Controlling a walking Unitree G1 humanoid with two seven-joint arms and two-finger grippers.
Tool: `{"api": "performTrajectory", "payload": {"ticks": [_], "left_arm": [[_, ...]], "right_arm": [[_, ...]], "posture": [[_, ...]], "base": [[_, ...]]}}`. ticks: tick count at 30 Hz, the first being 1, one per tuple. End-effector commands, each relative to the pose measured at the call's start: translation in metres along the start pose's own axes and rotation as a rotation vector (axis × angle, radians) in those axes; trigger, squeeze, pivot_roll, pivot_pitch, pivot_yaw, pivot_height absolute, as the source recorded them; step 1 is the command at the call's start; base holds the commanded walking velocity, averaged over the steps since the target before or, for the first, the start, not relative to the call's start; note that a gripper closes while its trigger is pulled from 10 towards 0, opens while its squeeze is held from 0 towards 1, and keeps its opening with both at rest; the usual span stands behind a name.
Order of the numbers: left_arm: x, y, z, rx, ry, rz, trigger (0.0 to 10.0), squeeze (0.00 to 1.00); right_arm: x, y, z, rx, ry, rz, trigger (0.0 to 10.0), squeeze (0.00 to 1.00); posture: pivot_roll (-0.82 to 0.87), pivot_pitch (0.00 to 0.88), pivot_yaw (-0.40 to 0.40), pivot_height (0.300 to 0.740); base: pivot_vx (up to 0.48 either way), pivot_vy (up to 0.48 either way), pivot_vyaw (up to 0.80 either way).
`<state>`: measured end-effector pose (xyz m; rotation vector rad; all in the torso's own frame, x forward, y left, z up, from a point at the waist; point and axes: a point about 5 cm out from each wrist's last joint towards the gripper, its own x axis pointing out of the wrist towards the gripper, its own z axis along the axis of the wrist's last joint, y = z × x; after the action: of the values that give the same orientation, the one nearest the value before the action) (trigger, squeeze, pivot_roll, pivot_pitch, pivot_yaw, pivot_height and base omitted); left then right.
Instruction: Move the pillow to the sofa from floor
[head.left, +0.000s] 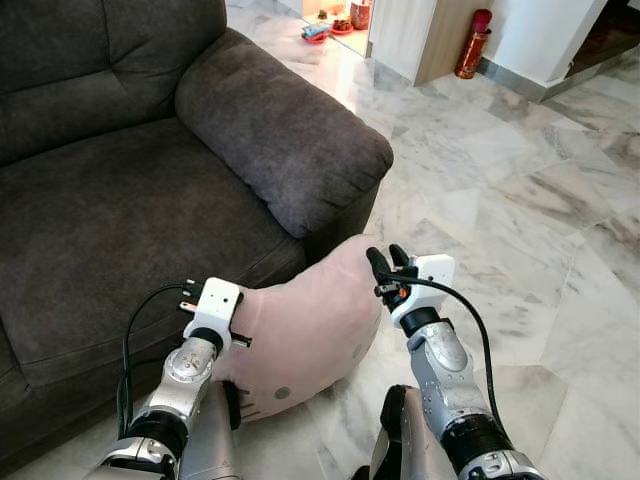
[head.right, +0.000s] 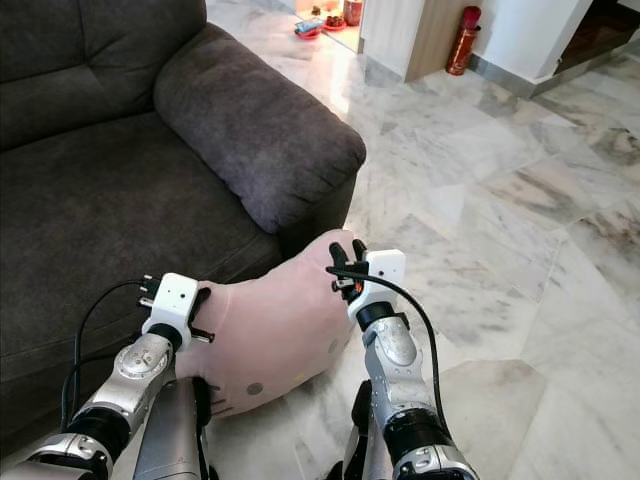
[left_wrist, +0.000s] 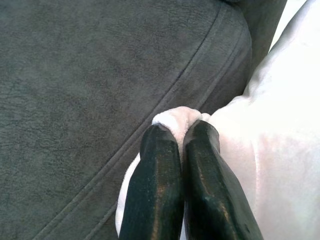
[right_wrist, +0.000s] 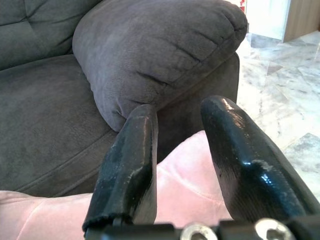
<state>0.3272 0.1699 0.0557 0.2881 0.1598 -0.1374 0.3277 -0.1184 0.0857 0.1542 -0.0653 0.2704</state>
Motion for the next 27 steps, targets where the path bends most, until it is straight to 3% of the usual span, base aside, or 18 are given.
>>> {"api": "performTrajectory", "payload": {"ticks": [1,19,27], "left_arm": [[0.016,0.021,0.076,0.025,-0.313,0.074,10.0,0.0],[0.014,0.018,0.076,0.016,-0.317,0.065,10.0,0.0],[0.01,0.007,0.09,0.03,-0.369,-0.026,10.0,0.0]], "right_arm": [[0.0,-0.002,0.0,-0.003,-0.004,-0.012,10.0,0.0],[0.0,-0.001,-0.002,-0.007,-0.001,-0.01,10.0,0.0],[0.003,-0.001,-0.001,-0.01,0.002,-0.006,10.0,0.0]], "posture": [[0.11,0.0,-0.013,0.577],[0.11,0.0,-0.022,0.682],[0.12,0.0,-0.026,0.737]], "base": [[0.0,0.0,0.0],[0.0,0.0,0.0],[0.0,0.0,0.0]]}}
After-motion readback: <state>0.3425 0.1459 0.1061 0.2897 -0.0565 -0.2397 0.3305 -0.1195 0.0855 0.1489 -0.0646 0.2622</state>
